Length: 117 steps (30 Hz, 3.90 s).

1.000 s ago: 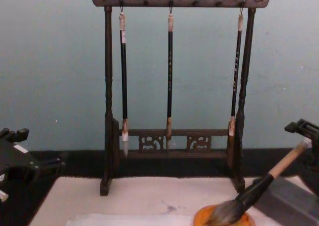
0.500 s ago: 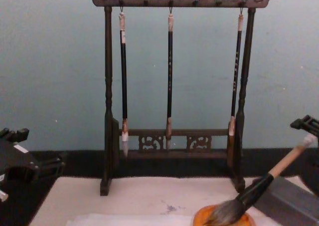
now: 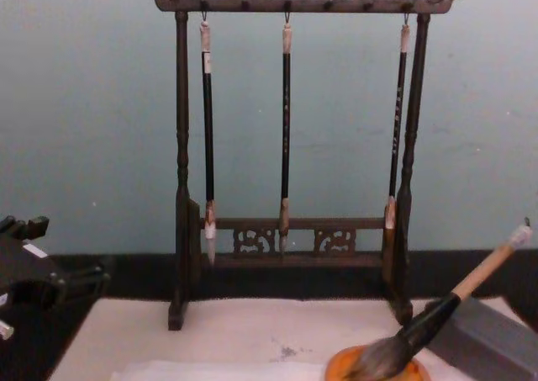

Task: Pick up the brush from the inkstone, write on the paper, then place the brush back to its original position.

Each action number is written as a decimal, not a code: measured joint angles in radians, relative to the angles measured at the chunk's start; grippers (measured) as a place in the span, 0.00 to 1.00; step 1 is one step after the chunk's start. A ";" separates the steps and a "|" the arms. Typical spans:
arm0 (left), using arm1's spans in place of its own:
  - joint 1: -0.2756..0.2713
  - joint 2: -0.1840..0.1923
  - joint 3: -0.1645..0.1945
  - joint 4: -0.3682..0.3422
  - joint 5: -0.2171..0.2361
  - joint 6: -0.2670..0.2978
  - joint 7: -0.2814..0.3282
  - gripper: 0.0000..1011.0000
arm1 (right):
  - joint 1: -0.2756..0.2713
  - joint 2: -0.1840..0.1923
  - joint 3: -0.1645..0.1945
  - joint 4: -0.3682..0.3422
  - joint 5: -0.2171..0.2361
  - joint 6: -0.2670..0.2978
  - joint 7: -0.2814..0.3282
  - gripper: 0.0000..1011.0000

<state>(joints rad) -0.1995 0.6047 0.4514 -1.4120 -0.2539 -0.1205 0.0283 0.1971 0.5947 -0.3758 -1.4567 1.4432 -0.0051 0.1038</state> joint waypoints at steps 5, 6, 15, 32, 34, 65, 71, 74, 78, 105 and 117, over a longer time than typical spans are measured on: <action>0.000 0.000 0.000 0.000 0.000 0.000 0.000 1.00 | -0.055 0.059 -0.030 -0.090 -0.266 -0.153 0.041 0.99; 0.000 0.000 0.000 0.000 0.000 0.000 0.000 1.00 | -0.055 0.059 -0.030 -0.090 -0.266 -0.153 0.041 0.99; 0.000 0.000 0.000 0.000 0.000 0.000 0.000 1.00 | -0.088 0.091 -0.107 -0.126 -0.623 -0.285 0.004 0.99; 0.000 0.000 0.000 0.000 0.000 0.000 0.000 1.00 | -0.094 0.083 -0.153 -0.076 -0.823 -0.222 -0.053 0.99; 0.000 0.000 0.000 0.000 0.000 0.000 0.000 1.00 | -0.095 0.081 -0.153 -0.073 -0.830 -0.218 -0.054 0.99; 0.000 0.000 0.000 0.000 0.000 0.000 0.000 1.00 | -0.110 0.041 -0.114 -0.038 -0.868 -0.183 -0.036 0.99; 0.000 0.000 0.000 0.000 0.000 0.000 0.000 1.00 | -0.110 0.041 -0.114 -0.039 -0.868 -0.185 -0.037 0.99; 0.000 0.000 0.000 0.000 0.000 0.000 0.000 1.00 | -0.110 0.041 -0.115 -0.039 -0.868 -0.185 -0.037 0.99; 0.000 0.000 0.000 0.000 0.000 0.000 0.000 1.00 | -0.110 0.042 -0.115 -0.040 -0.868 -0.186 -0.037 0.99; 0.000 0.000 0.000 0.000 0.000 0.000 0.000 1.00 | -0.110 0.043 -0.116 -0.041 -0.867 -0.188 -0.039 0.99; 0.000 0.000 0.000 0.000 0.000 0.000 0.000 1.00 | -0.110 0.043 -0.116 -0.041 -0.866 -0.188 -0.039 0.99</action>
<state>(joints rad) -0.1995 0.6047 0.4514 -1.4120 -0.2539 -0.1205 0.0283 0.0872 0.6376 -0.4916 -1.4973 0.5767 -0.1931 0.0652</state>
